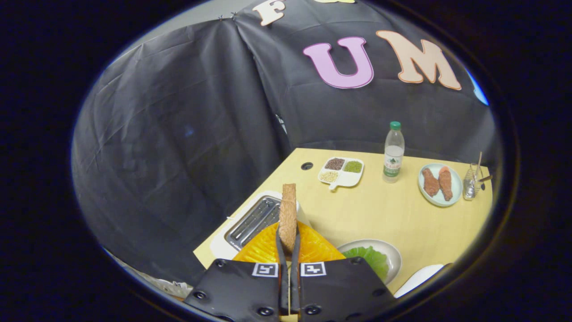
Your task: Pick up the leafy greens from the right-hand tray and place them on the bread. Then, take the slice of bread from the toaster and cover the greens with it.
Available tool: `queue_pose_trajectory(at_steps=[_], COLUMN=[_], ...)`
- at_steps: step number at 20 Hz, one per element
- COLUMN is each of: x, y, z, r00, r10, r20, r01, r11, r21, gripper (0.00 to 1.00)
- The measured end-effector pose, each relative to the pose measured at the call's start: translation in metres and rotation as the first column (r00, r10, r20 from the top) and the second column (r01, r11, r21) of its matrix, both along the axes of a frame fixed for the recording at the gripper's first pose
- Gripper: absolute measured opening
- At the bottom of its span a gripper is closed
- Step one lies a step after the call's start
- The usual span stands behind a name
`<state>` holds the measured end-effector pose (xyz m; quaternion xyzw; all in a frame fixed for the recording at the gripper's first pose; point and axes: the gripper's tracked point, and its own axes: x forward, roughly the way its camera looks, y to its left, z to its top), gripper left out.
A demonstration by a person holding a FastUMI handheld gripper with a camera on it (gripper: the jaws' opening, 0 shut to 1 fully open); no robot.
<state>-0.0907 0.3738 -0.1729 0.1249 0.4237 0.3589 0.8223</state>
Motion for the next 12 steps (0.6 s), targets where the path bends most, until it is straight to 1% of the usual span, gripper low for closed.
queue_pose_trajectory(at_steps=[12], x=[-0.010], y=[-0.048], z=[-0.045], r00=[0.996], r10=[-0.047], r20=[-0.075], r01=[0.042], r11=[0.997], r21=[-0.072], gripper=[0.04])
